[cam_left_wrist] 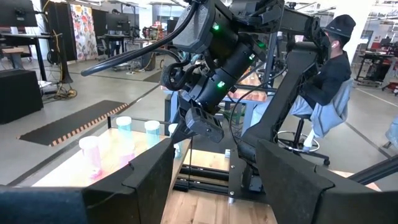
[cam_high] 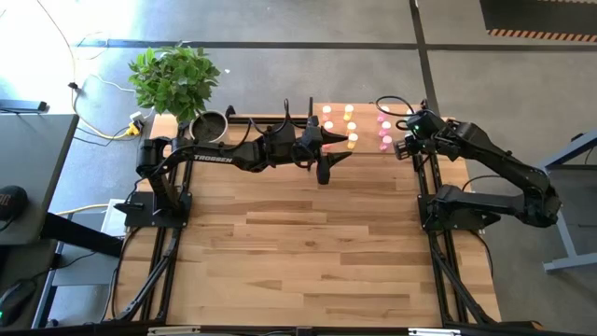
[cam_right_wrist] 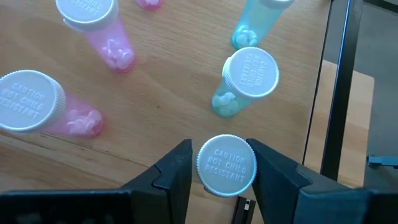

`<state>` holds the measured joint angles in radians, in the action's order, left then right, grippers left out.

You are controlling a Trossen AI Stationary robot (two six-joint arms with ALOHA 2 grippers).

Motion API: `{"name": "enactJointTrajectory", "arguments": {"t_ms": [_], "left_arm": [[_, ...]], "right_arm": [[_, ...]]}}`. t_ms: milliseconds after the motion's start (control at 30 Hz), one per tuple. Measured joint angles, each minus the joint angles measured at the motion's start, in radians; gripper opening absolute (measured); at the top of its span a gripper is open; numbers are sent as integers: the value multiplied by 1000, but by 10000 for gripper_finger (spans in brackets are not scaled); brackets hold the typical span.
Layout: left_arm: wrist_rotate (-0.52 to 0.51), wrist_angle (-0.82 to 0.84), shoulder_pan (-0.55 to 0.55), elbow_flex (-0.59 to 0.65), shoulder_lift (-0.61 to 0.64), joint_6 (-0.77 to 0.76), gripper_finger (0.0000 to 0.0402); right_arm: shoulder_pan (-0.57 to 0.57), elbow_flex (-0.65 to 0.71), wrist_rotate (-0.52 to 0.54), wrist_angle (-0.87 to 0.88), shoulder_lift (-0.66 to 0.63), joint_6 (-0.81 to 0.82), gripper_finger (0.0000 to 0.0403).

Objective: Pick and place medicine bottles onto shelf by color
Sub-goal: Put the blue medicine bottle aligned with the other blue medicine bottles on the shelf

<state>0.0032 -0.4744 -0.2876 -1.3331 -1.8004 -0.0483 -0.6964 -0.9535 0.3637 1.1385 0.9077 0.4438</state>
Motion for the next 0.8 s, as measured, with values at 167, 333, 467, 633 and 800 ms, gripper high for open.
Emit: {"name": "enactJointTrajectory", "arguments": {"t_ms": [167, 333, 467, 633, 800], "left_arm": [[0, 0, 0, 0, 0, 0, 216], [0, 0, 0, 0, 0, 0, 216], [0, 0, 0, 0, 0, -1, 216], [0, 0, 0, 0, 0, -2, 216], [0, 0, 0, 0, 0, -3, 216]], "right_arm": [[0, 0, 0, 0, 0, 0, 142], [0, 0, 0, -2, 0, 0, 142], [0, -1, 0, -4, -6, 0, 142], [0, -1, 1, -16, -34, 0, 142], [0, -1, 1, -23, -63, 0, 142]]}}
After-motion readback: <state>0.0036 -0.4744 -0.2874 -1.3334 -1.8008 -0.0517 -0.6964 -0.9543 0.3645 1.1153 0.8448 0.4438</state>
